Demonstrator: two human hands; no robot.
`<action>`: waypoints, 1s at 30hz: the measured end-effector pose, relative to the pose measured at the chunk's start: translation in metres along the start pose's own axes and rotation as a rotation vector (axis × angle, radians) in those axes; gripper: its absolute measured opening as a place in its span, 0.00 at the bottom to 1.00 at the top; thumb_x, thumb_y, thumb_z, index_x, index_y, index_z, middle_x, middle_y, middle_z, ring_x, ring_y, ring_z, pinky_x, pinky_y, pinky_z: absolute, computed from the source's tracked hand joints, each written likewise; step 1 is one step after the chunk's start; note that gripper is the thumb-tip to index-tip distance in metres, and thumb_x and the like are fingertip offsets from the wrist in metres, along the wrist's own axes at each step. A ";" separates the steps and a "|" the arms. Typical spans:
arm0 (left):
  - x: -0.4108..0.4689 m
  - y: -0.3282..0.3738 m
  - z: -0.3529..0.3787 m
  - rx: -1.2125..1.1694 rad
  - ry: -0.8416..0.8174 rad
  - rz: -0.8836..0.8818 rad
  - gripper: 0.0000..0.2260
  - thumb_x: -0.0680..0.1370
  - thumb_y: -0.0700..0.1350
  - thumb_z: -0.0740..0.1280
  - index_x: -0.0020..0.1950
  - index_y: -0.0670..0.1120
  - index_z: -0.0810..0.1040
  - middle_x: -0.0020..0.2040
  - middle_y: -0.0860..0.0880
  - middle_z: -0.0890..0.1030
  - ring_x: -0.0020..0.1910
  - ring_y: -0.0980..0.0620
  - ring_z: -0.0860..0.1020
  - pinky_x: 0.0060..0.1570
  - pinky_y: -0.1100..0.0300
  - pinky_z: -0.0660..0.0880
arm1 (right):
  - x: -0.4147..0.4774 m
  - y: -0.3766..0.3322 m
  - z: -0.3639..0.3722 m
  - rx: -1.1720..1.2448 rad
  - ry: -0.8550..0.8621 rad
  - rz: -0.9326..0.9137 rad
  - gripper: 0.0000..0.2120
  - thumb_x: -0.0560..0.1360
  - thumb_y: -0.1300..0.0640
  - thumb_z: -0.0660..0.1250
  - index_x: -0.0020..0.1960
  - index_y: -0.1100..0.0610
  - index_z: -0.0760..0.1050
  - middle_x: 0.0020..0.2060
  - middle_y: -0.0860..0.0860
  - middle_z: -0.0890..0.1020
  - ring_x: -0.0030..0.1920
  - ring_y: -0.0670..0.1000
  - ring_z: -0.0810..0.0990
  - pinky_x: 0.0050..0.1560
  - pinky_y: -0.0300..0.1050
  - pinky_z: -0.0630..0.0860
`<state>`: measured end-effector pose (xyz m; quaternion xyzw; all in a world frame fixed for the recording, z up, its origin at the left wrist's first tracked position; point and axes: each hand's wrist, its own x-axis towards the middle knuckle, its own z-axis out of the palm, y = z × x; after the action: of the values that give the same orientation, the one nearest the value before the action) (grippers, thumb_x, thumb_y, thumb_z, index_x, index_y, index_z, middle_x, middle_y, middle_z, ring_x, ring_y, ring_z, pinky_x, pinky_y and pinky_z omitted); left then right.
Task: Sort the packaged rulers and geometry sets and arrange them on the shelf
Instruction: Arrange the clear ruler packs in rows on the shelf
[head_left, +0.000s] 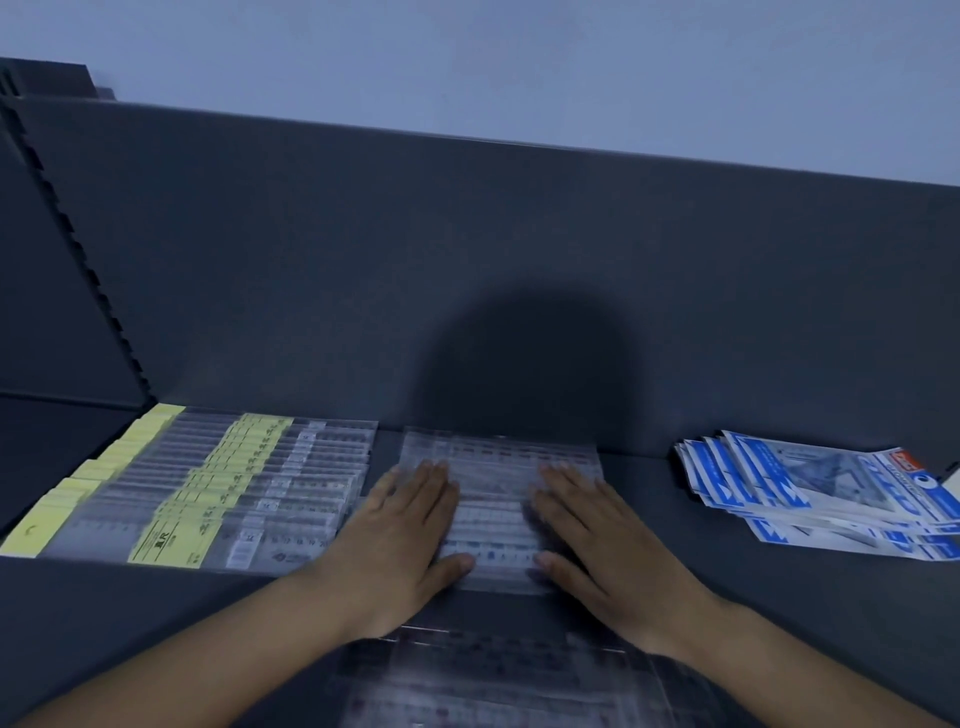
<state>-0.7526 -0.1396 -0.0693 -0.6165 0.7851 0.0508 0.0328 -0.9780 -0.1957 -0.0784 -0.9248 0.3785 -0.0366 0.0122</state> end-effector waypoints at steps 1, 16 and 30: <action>0.001 -0.002 0.002 -0.013 -0.025 -0.019 0.45 0.62 0.68 0.27 0.76 0.48 0.36 0.77 0.50 0.36 0.72 0.57 0.32 0.70 0.60 0.29 | 0.001 0.000 0.002 0.036 -0.088 0.039 0.41 0.69 0.32 0.30 0.77 0.51 0.40 0.75 0.45 0.38 0.74 0.43 0.34 0.72 0.37 0.33; 0.006 -0.013 0.005 -0.255 0.054 -0.147 0.50 0.61 0.76 0.39 0.76 0.50 0.54 0.74 0.52 0.55 0.73 0.53 0.55 0.71 0.62 0.52 | -0.004 0.000 0.006 0.331 -0.077 0.293 0.43 0.70 0.30 0.45 0.77 0.53 0.40 0.72 0.38 0.36 0.71 0.36 0.36 0.68 0.30 0.37; 0.040 -0.050 -0.012 -0.233 0.251 -0.175 0.05 0.79 0.46 0.61 0.46 0.57 0.72 0.39 0.61 0.72 0.50 0.56 0.67 0.47 0.59 0.57 | -0.002 -0.001 0.012 0.202 -0.070 0.278 0.60 0.53 0.22 0.22 0.76 0.57 0.36 0.69 0.41 0.32 0.69 0.38 0.32 0.64 0.29 0.32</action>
<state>-0.7137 -0.1911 -0.0642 -0.6836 0.7151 0.0608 -0.1329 -0.9777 -0.1932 -0.0908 -0.8582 0.4966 -0.0401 0.1234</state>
